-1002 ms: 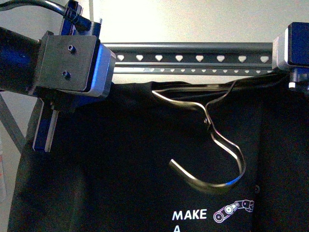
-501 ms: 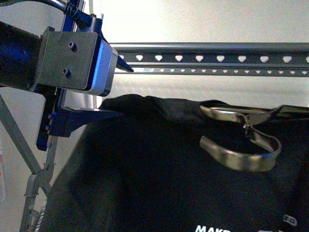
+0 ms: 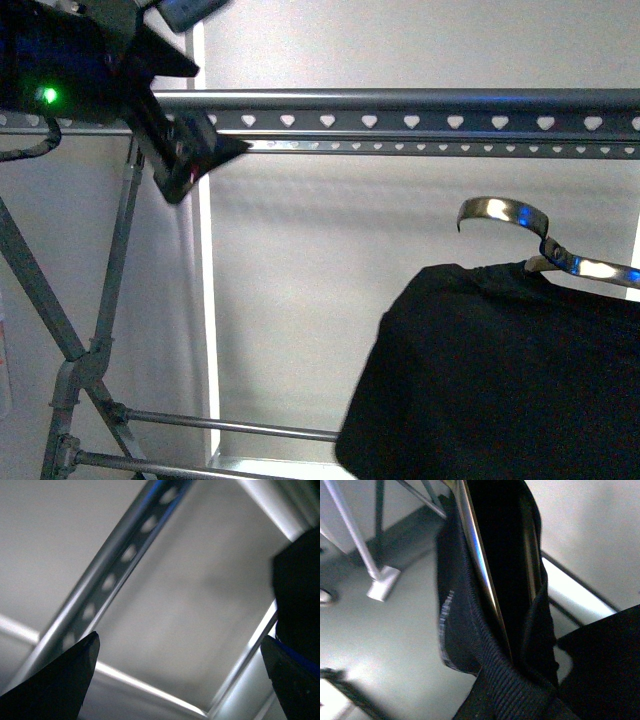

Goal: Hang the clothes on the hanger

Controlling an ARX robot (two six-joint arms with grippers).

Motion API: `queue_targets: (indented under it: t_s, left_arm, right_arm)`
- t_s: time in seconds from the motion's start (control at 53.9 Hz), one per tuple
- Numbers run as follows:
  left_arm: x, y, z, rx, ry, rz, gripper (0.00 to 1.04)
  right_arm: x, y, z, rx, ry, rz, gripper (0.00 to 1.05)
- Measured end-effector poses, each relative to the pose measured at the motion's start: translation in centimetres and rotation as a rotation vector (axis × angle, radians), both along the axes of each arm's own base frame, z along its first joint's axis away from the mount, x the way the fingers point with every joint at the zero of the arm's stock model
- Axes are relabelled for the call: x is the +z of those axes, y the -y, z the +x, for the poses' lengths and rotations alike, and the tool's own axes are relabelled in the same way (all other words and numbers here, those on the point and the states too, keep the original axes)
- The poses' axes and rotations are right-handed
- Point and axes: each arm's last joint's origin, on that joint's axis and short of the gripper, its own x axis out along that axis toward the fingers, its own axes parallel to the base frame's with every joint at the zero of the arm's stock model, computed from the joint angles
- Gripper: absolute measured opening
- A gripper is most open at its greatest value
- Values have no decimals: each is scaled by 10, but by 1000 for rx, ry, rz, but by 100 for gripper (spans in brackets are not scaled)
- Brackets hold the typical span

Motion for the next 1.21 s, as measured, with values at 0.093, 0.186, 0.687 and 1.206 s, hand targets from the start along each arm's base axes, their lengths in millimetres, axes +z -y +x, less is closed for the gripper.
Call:
queue_targets:
  t_s: [0.093, 0.186, 0.687, 1.206]
  left_arm:
    - [26, -37, 22, 318, -138, -500, 98]
    - [46, -75, 25, 479, -159, -854, 98]
    - [12, -54, -98, 396, -234, -913, 49]
    - [-122, -54, -182, 436, -266, -868, 4]
  right_arm:
    - [3, 1, -10, -66, -97, 187, 4]
    - [7, 6, -9, -140, -160, 301, 4]
    - [60, 19, 41, -446, -171, 839, 4]
    - [94, 29, 102, -719, -166, 1116, 4]
